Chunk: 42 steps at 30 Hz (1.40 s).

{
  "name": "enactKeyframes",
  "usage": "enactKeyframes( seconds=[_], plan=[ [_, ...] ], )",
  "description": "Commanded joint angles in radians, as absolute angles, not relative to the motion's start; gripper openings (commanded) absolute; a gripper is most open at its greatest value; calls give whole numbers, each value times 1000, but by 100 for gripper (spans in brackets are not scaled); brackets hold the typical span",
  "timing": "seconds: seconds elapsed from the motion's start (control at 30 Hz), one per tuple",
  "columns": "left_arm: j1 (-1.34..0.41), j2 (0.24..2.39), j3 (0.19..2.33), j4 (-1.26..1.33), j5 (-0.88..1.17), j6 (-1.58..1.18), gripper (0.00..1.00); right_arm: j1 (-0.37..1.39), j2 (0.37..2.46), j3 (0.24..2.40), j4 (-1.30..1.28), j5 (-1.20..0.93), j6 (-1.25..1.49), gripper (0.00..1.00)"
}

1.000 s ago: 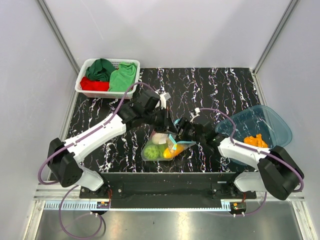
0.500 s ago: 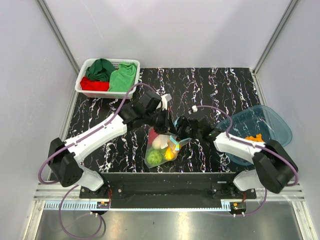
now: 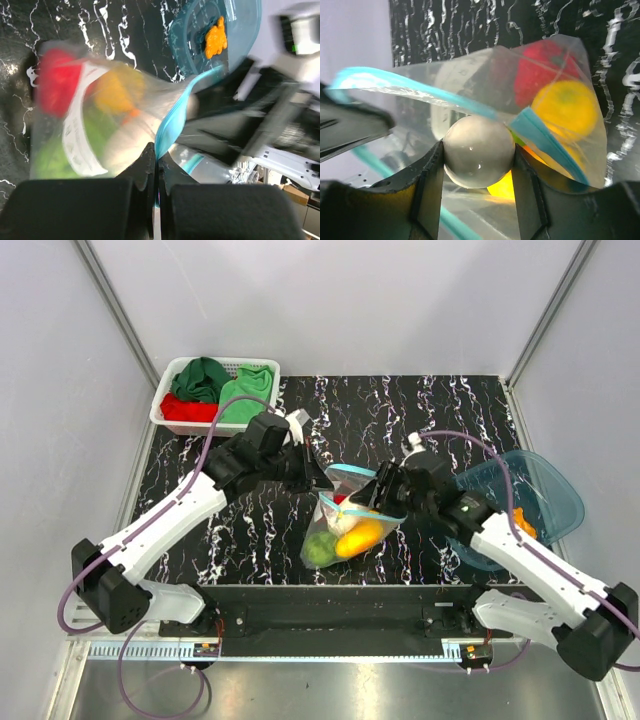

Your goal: Open the zip-top bag and remove the fake food

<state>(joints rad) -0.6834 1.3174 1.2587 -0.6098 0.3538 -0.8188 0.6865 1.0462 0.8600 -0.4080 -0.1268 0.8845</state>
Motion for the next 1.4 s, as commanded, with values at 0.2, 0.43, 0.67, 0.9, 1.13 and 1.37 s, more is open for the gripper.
enactKeyframes(
  seconds=[0.2, 0.43, 0.67, 0.9, 1.13, 1.37],
  plan=[
    [-678, 1310, 1201, -541, 391, -813, 0, 681, 1015, 1221, -828, 209, 718, 9],
    [-678, 1324, 1244, -597, 374, -753, 0, 566, 999, 1354, -1004, 218, 701, 3],
    [-676, 1247, 1281, -672, 260, -695, 0, 246, 1055, 1514, -1153, -19, 641, 2],
    [-673, 1226, 1308, -709, 233, -652, 0, -52, 1230, 1592, -1292, -59, 557, 2],
    [-666, 1196, 1315, -726, 207, -611, 0, -130, 1342, 1493, -1316, 241, 473, 8],
    [-664, 1233, 1281, -669, 310, -620, 0, -186, 1443, 1393, -1226, 327, 378, 25]
  ],
)
